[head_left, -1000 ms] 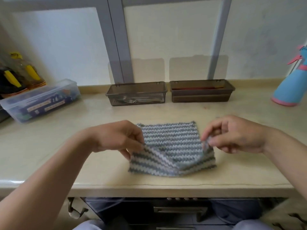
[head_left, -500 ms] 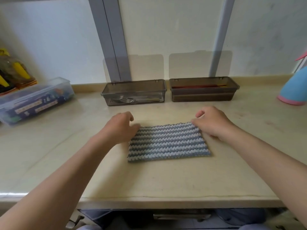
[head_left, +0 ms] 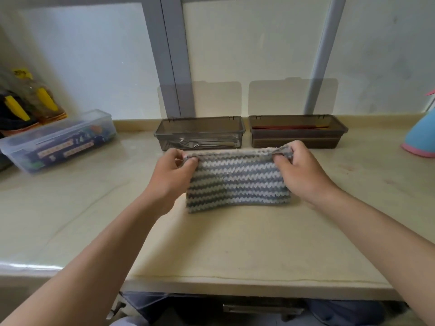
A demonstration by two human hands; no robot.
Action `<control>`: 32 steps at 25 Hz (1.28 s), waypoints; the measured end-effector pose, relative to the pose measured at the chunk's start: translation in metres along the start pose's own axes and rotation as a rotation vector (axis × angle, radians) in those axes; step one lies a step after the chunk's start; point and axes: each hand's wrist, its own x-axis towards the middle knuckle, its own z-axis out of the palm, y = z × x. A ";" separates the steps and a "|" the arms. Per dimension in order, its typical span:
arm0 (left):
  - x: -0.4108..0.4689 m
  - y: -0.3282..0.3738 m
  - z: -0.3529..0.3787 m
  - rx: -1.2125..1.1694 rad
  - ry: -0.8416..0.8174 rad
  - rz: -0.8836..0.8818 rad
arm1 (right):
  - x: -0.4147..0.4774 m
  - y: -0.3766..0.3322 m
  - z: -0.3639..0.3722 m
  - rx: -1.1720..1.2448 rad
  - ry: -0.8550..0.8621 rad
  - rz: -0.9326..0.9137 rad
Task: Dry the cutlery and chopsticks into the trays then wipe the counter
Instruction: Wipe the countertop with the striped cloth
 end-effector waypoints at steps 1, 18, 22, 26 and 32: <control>-0.001 0.001 -0.005 -0.061 0.031 -0.008 | -0.003 -0.008 0.004 0.037 0.018 -0.022; -0.144 -0.008 -0.355 0.459 0.813 -0.012 | -0.101 -0.245 0.310 0.331 -0.503 -0.164; -0.236 -0.010 -0.489 0.584 1.058 -0.171 | -0.189 -0.346 0.425 0.365 -0.784 -0.309; -0.342 -0.023 -0.600 0.696 1.287 -0.387 | -0.301 -0.422 0.535 0.386 -1.026 -0.372; -0.440 -0.067 -0.700 0.820 1.487 -0.711 | -0.431 -0.487 0.644 0.297 -1.211 -0.528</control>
